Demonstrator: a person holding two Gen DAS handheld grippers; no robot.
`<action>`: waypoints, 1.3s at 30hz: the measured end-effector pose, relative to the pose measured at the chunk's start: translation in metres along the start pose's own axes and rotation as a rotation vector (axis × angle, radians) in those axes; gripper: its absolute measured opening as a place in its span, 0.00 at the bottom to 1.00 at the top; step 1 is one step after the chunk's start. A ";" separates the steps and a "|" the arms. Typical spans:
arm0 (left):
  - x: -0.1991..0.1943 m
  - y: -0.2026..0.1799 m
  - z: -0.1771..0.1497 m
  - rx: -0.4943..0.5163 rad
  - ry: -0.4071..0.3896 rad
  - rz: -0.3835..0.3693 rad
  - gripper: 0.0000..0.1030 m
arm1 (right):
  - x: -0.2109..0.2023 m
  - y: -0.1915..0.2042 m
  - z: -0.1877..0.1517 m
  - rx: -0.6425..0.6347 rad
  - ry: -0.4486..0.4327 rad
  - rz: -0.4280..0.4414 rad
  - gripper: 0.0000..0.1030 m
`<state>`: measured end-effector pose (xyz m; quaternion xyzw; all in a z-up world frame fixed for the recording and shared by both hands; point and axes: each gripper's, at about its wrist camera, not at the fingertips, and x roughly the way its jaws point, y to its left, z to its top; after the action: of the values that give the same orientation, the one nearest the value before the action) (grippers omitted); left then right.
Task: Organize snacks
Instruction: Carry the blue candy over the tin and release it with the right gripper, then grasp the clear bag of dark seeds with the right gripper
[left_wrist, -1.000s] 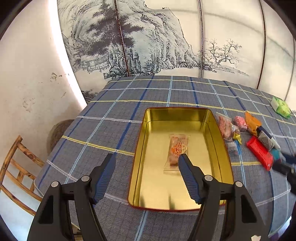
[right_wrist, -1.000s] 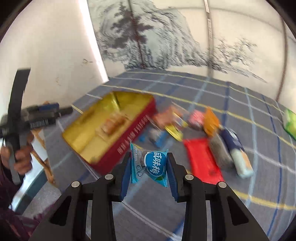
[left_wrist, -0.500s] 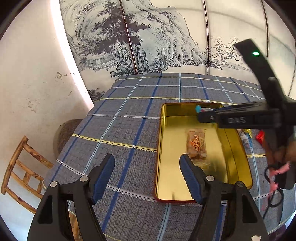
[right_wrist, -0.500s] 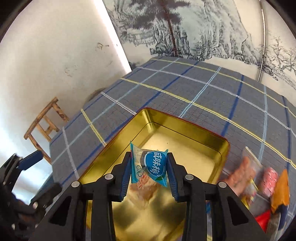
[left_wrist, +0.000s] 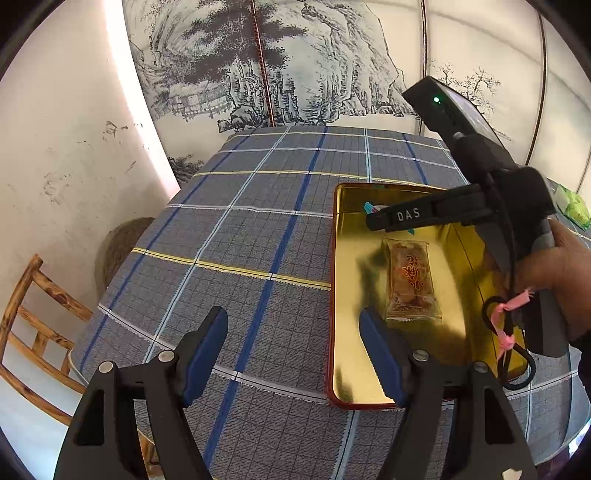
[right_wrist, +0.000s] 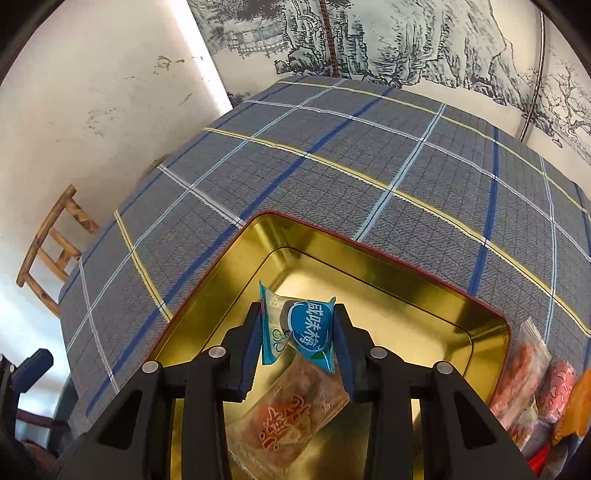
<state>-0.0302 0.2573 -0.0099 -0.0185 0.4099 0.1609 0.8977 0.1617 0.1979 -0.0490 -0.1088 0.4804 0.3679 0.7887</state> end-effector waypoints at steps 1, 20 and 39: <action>0.001 0.000 0.000 0.000 0.002 0.000 0.68 | 0.001 0.000 0.001 0.001 0.001 -0.008 0.37; -0.025 -0.021 -0.007 0.047 -0.037 -0.054 0.71 | -0.124 -0.034 -0.105 0.051 -0.310 0.025 0.42; -0.072 -0.156 -0.015 0.291 -0.074 -0.260 0.81 | -0.207 -0.192 -0.216 0.137 -0.288 -0.156 0.45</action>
<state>-0.0375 0.0875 0.0178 0.0644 0.3897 -0.0168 0.9185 0.0919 -0.1494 -0.0216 -0.0378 0.3764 0.2838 0.8811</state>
